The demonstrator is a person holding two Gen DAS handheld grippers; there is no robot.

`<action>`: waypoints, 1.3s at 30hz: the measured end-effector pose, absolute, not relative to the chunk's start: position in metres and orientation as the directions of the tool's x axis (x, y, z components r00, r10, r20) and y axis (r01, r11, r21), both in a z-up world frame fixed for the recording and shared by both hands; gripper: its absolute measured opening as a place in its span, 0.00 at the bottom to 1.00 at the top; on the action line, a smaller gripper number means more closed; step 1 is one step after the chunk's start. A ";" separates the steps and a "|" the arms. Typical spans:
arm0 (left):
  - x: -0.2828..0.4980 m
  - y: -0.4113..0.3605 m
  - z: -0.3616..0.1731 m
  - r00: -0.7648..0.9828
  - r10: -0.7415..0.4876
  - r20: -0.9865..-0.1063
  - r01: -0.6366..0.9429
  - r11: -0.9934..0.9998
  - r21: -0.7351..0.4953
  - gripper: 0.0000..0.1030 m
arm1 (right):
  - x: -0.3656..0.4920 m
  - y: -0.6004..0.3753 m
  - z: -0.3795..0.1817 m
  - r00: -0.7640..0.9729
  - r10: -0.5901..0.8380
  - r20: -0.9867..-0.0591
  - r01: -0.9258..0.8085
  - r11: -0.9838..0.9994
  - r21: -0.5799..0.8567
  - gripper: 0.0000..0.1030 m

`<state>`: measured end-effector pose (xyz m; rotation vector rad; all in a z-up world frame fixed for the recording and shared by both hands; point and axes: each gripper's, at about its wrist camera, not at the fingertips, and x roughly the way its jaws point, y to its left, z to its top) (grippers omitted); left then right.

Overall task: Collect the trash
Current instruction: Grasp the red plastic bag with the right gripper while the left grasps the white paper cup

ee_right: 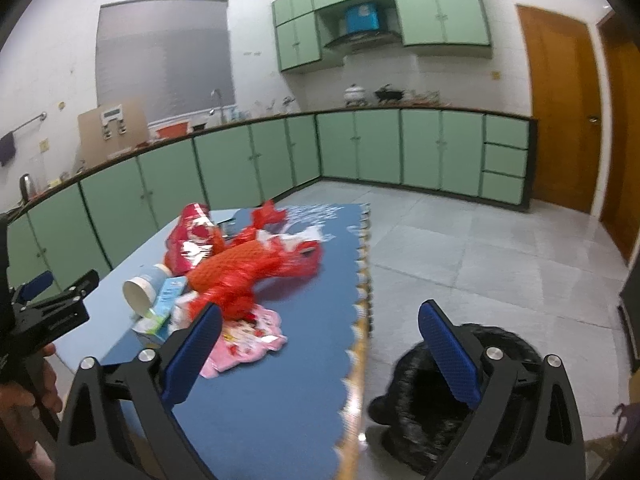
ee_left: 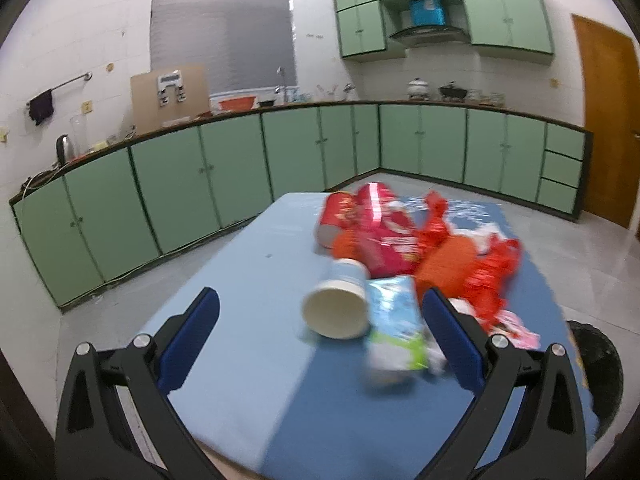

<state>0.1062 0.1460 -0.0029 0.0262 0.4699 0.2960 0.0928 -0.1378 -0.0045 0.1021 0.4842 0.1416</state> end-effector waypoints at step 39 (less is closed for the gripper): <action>0.206 0.203 -0.061 0.791 0.149 -0.593 -0.149 0.988 0.049 0.92 | 0.242 -0.036 -0.050 0.639 0.333 -0.694 -0.236 0.943 0.235 0.28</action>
